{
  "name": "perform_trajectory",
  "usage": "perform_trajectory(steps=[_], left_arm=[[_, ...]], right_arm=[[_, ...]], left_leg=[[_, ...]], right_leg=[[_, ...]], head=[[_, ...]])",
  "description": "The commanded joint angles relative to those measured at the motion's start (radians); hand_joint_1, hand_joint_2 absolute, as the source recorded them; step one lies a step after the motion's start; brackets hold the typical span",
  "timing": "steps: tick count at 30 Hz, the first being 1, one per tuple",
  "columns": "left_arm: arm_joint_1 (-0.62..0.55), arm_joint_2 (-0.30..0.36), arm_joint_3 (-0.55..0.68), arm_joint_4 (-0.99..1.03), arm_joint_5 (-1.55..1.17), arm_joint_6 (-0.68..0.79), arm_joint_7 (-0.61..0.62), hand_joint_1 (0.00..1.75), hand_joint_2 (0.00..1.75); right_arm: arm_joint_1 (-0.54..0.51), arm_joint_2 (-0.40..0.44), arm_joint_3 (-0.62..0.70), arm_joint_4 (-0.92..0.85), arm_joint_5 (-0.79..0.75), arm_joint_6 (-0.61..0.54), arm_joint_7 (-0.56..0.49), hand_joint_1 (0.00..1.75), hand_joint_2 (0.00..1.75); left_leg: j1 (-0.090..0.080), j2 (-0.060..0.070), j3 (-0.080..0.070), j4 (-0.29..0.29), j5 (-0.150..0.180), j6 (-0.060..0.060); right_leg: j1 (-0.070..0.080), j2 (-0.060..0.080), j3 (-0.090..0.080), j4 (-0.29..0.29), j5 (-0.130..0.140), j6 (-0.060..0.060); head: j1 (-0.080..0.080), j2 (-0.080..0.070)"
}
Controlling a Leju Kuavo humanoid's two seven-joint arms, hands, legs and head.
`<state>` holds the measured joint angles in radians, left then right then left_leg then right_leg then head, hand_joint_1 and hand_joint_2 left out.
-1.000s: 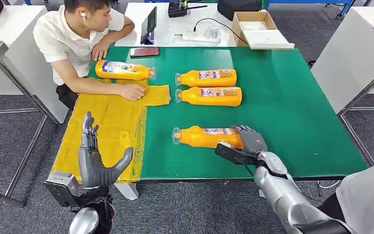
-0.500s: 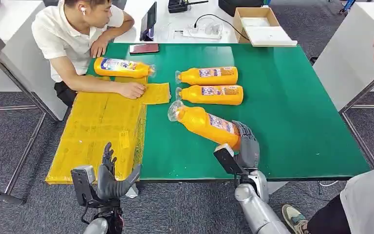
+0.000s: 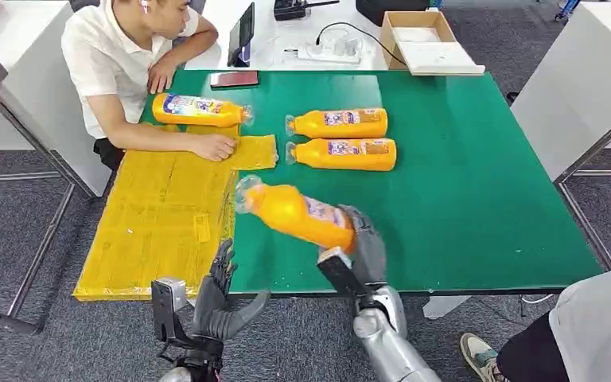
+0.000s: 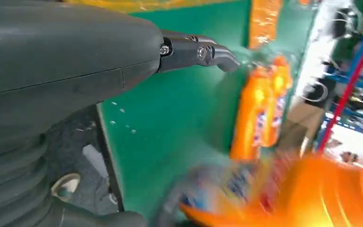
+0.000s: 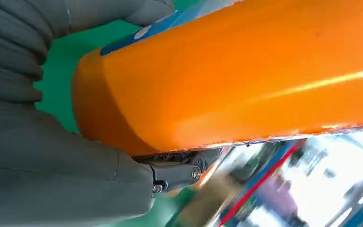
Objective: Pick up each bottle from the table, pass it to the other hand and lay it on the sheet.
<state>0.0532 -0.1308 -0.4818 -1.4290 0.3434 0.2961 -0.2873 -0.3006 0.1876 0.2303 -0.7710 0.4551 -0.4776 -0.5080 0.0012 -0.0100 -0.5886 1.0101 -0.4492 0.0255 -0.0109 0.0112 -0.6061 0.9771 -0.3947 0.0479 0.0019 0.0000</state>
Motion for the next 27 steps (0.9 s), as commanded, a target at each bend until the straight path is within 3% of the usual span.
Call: perform_trajectory(steps=[1, 16, 17, 18, 24, 25, 26, 27], left_arm=[[-0.042, -0.008, 0.005, 0.001, 0.054, -0.011, -0.023, 0.0, 1.75], [-0.03, -0.041, 0.043, -0.072, 0.164, 0.003, -0.042, 0.0, 1.75], [-0.031, -0.042, 0.044, -0.073, 0.164, 0.004, -0.043, 1.59, 1.75], [-0.035, -0.043, 0.044, -0.071, 0.164, 0.005, -0.046, 1.75, 1.75], [-0.036, -0.047, 0.05, -0.068, 0.172, 0.003, -0.055, 1.75, 1.75], [-0.034, -0.047, 0.053, -0.074, 0.179, -0.004, -0.06, 1.75, 1.75], [-0.03, -0.046, 0.059, -0.081, 0.198, -0.024, -0.061, 1.75, 1.75], [-0.027, -0.042, 0.064, -0.092, 0.223, -0.054, -0.055, 1.75, 1.75]], right_arm=[[-0.008, 0.094, 0.234, 0.193, 0.023, 0.001, -0.058, 1.75, 1.75], [0.04, 0.109, 0.368, 0.16, -0.03, 0.045, -0.071, 1.75, 1.75], [0.041, 0.11, 0.373, 0.158, -0.036, 0.052, -0.074, 1.75, 1.75], [0.039, 0.111, 0.377, 0.157, -0.043, 0.065, -0.075, 1.75, 1.75], [0.036, 0.107, 0.39, 0.151, -0.058, 0.088, -0.074, 1.75, 1.75], [0.038, 0.103, 0.398, 0.147, -0.072, 0.11, -0.072, 1.61, 1.75], [0.038, 0.098, 0.41, 0.145, -0.083, 0.143, -0.068, 0.1, 1.75], [0.041, 0.092, 0.423, 0.138, -0.091, 0.165, -0.073, 0.0, 1.75]], left_leg=[[0.001, 0.002, 0.002, -0.001, -0.001, -0.001], [0.0, 0.001, 0.002, -0.001, -0.002, -0.002], [0.0, 0.0, 0.003, -0.001, -0.002, -0.002], [0.001, 0.0, 0.002, -0.001, -0.001, -0.002], [0.0, -0.001, 0.0, 0.0, -0.001, -0.001], [0.0, -0.001, 0.003, -0.001, -0.001, -0.002], [0.001, 0.0, 0.001, -0.001, -0.001, -0.001], [0.0, 0.0, 0.003, 0.0, -0.002, -0.002]], right_leg=[[0.001, 0.001, 0.002, 0.0, -0.001, -0.001], [0.001, -0.001, 0.002, 0.0, -0.002, -0.002], [0.001, -0.002, 0.004, 0.0, -0.003, -0.003], [0.001, -0.002, 0.002, 0.0, -0.002, -0.002], [0.001, -0.002, 0.001, 0.0, -0.001, -0.001], [0.001, -0.002, 0.003, 0.0, -0.002, -0.002], [0.001, -0.002, 0.001, -0.001, -0.001, -0.002], [0.001, -0.002, 0.003, 0.0, -0.002, -0.002]], head=[[0.0, 0.0], [0.0, 0.0], [0.0, 0.0], [0.0, 0.0], [0.0, 0.0], [0.0, 0.0], [0.0, 0.0], [0.0, 0.0]])
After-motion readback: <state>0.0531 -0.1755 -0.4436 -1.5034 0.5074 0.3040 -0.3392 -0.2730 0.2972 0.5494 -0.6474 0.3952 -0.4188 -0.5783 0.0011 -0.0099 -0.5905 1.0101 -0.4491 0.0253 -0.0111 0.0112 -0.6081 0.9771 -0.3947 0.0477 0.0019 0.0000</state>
